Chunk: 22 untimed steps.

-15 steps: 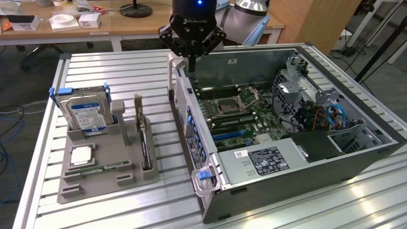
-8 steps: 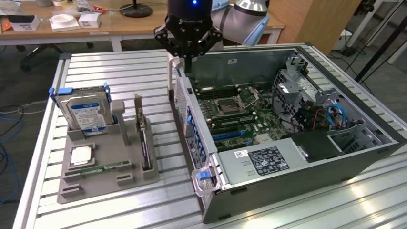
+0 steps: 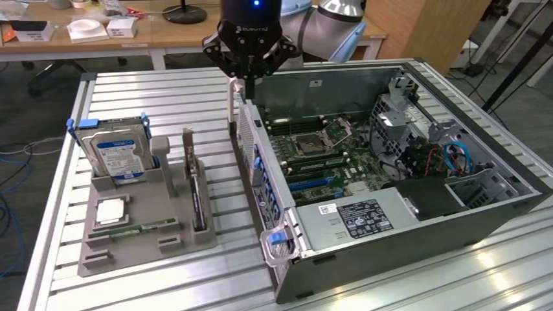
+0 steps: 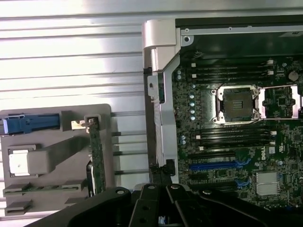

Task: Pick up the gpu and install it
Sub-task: 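Reach for the gpu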

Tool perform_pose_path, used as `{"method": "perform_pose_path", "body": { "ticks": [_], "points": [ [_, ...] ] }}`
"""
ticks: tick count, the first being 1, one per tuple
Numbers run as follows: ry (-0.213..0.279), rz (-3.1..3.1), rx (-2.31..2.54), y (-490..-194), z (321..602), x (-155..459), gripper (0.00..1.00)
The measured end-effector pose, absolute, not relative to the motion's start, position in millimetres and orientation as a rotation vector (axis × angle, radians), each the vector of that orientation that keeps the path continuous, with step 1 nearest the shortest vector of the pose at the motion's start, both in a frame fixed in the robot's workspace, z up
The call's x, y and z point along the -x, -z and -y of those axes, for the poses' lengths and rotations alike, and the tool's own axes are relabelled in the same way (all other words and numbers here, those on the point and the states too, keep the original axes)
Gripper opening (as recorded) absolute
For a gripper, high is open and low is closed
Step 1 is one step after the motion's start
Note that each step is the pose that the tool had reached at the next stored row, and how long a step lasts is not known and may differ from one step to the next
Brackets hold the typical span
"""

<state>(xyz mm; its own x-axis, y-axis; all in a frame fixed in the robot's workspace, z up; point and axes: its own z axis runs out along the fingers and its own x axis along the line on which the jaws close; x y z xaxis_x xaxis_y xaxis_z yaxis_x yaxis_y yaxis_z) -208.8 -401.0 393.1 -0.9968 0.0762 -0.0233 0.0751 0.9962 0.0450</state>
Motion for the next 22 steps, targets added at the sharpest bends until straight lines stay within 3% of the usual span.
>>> {"method": "perform_pose_path", "body": {
  "ticks": [22],
  "points": [
    [-0.069,-3.114,-0.119,-393.1,401.5,227.7,0.11]
  ]
}}
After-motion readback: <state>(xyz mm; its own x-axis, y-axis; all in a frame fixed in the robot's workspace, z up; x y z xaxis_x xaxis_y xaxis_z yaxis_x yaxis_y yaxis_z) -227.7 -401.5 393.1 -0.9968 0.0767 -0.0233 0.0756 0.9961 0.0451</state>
